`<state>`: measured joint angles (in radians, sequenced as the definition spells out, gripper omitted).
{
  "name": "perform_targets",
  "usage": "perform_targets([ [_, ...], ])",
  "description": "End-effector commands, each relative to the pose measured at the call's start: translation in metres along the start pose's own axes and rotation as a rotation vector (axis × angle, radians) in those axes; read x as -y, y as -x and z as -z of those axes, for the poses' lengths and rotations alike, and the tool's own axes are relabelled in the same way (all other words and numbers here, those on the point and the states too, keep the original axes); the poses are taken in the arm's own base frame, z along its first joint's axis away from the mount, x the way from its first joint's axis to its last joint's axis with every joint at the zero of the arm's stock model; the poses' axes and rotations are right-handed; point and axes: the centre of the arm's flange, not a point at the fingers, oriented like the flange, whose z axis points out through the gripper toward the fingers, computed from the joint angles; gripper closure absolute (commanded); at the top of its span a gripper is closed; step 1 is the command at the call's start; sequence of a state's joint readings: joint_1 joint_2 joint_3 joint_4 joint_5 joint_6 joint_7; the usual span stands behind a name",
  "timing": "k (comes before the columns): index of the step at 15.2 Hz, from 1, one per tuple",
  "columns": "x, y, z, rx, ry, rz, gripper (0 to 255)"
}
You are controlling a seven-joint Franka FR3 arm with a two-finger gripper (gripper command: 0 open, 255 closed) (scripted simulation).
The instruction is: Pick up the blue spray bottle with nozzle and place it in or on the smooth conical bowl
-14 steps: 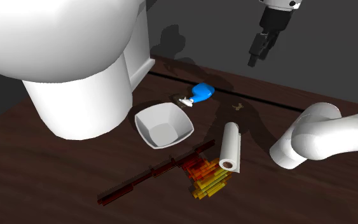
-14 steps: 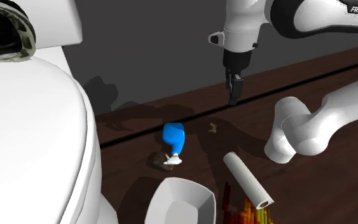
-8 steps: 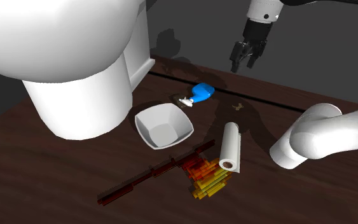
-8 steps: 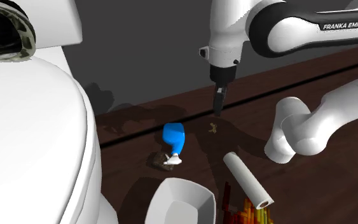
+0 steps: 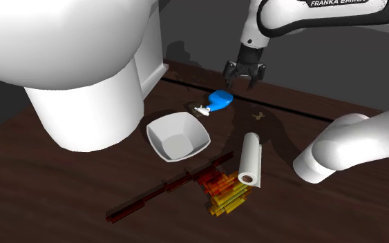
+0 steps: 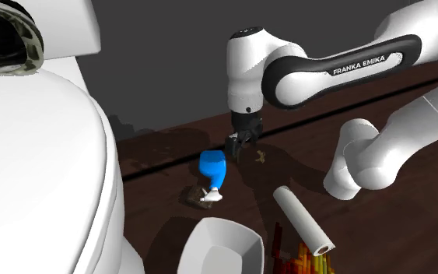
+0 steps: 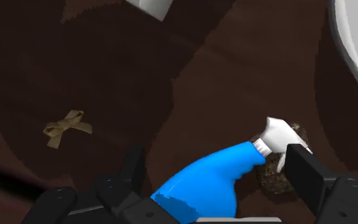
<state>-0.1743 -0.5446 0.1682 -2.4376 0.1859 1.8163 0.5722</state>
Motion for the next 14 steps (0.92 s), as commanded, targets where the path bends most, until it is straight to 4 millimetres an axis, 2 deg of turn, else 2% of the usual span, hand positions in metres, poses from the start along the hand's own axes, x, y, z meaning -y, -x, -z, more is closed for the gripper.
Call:
perform_targets([
  [1, 0.008, -0.018, -0.019, 0.004, -0.012, -0.113, 0],
  [6, 0.019, -0.061, -0.068, 0.017, -0.037, -0.381, 0],
  [10, 0.02, -0.096, -0.107, 0.026, -0.058, -0.595, 0],
  [14, 0.021, -0.097, -0.123, 0.026, -0.058, -0.598, 0],
])
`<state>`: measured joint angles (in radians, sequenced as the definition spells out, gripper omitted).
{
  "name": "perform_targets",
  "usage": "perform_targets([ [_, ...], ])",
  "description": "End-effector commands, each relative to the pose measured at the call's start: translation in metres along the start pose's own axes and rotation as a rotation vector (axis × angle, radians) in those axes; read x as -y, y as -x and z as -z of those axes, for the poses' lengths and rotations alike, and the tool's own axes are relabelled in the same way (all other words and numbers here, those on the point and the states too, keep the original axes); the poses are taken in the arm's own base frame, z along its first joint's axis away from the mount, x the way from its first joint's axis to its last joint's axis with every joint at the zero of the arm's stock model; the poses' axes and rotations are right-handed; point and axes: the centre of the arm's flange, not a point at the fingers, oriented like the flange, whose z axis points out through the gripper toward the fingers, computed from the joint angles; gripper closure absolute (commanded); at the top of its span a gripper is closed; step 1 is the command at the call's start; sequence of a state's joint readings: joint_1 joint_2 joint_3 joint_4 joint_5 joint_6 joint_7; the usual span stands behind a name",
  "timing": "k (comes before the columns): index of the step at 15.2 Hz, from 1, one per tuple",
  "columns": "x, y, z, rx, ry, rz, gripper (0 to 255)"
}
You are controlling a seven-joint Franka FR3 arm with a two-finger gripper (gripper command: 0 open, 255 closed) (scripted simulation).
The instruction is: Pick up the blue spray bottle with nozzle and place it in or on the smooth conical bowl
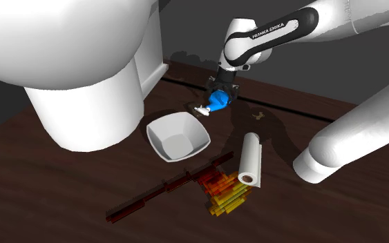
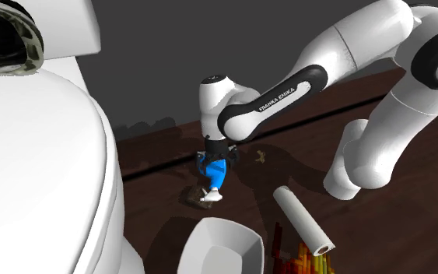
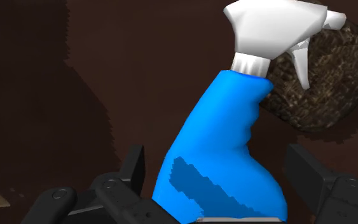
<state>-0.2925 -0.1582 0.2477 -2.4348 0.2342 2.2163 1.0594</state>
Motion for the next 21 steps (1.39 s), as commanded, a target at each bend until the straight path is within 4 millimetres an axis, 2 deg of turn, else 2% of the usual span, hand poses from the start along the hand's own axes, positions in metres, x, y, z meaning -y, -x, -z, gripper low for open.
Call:
perform_targets([
  [1, -0.001, 0.0, -0.01, 0.0, -0.001, -0.004, 0],
  [4, -0.001, 0.0, -0.029, 0.0, -0.001, -0.004, 0],
  [12, -0.001, 0.0, -0.029, 0.0, -0.001, -0.004, 0],
  [13, -0.001, 0.0, -0.029, 0.0, -0.001, -0.004, 255],
  [21, -0.001, 0.0, -0.029, 0.0, -0.001, -0.004, 255],
])
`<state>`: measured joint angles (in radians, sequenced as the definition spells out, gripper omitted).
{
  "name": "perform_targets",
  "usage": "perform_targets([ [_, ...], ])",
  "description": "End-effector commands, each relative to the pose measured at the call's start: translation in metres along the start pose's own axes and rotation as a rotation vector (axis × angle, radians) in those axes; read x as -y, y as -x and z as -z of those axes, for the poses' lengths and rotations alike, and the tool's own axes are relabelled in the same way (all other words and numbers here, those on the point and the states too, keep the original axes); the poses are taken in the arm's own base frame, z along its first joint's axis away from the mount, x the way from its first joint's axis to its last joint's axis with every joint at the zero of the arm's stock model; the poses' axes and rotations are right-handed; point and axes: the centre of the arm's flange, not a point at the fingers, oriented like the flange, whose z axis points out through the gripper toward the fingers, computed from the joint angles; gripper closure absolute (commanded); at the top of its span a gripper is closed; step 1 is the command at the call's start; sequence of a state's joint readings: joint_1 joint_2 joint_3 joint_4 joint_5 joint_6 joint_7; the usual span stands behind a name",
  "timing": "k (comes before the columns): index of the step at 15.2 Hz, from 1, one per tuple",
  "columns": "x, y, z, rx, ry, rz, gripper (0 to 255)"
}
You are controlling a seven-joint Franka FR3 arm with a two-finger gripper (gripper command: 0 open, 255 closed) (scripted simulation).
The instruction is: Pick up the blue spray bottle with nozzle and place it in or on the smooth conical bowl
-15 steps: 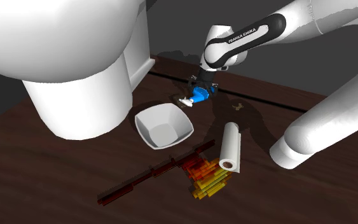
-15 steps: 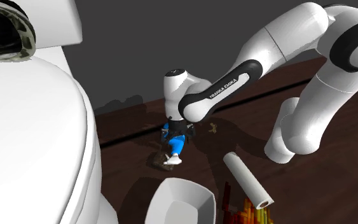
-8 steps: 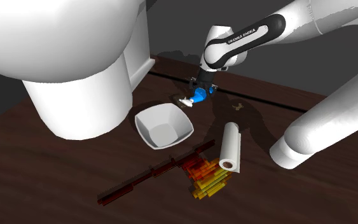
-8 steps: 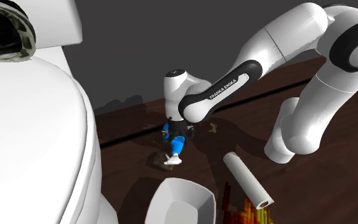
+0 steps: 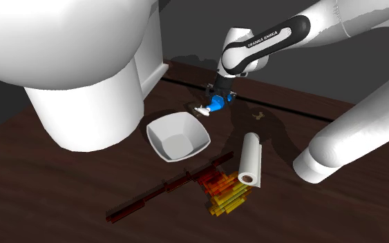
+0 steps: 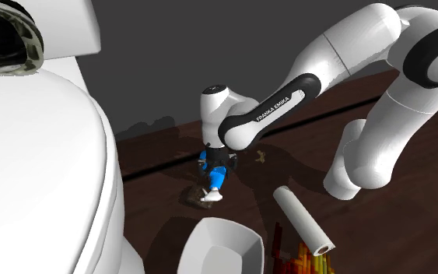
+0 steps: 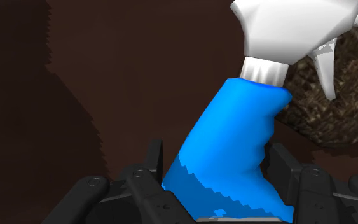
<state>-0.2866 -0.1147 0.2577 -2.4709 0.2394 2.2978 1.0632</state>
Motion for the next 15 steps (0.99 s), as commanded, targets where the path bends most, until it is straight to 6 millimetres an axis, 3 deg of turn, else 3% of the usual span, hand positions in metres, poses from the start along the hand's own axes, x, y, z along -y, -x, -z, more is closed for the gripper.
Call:
perform_targets([
  [1, 0.0, 0.0, 0.0, 0.0, 0.0, 0.0, 255],
  [15, 0.0, 0.011, 0.073, 0.0, 0.0, 0.0, 255],
])
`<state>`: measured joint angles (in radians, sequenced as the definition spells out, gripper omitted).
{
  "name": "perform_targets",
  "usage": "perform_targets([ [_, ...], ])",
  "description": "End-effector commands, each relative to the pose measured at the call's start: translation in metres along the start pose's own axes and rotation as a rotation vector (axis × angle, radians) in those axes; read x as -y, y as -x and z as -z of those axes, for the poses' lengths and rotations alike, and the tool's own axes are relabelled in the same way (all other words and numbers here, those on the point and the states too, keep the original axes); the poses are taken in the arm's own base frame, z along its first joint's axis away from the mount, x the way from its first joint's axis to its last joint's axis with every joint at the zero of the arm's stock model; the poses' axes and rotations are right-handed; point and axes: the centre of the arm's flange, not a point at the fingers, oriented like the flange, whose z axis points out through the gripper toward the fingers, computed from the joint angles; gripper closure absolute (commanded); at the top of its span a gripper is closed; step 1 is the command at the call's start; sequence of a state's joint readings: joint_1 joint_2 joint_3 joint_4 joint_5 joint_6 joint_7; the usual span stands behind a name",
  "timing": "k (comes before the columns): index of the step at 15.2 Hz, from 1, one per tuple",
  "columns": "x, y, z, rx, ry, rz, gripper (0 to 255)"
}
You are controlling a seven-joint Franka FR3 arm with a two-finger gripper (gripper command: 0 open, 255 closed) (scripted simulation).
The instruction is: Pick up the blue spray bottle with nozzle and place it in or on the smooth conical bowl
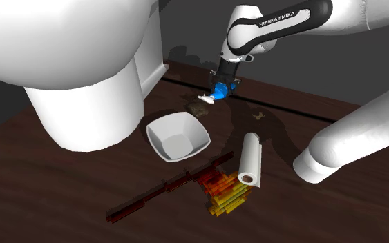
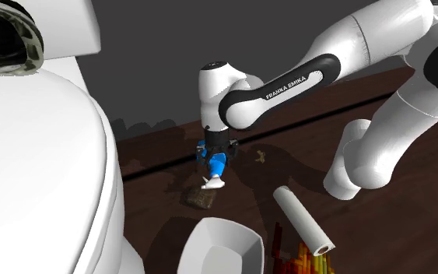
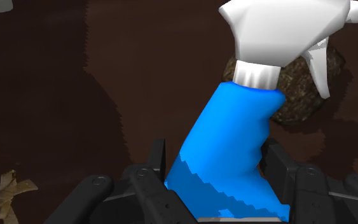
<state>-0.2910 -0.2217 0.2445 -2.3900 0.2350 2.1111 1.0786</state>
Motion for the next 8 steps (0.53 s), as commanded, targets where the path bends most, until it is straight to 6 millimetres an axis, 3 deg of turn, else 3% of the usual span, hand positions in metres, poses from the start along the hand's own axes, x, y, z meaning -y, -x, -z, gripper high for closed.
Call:
perform_targets([
  [1, 0.0, 0.002, 0.011, 0.0, 0.0, 0.0, 255],
  [8, 0.0, 0.008, 0.048, 0.0, 0.0, 0.0, 255],
])
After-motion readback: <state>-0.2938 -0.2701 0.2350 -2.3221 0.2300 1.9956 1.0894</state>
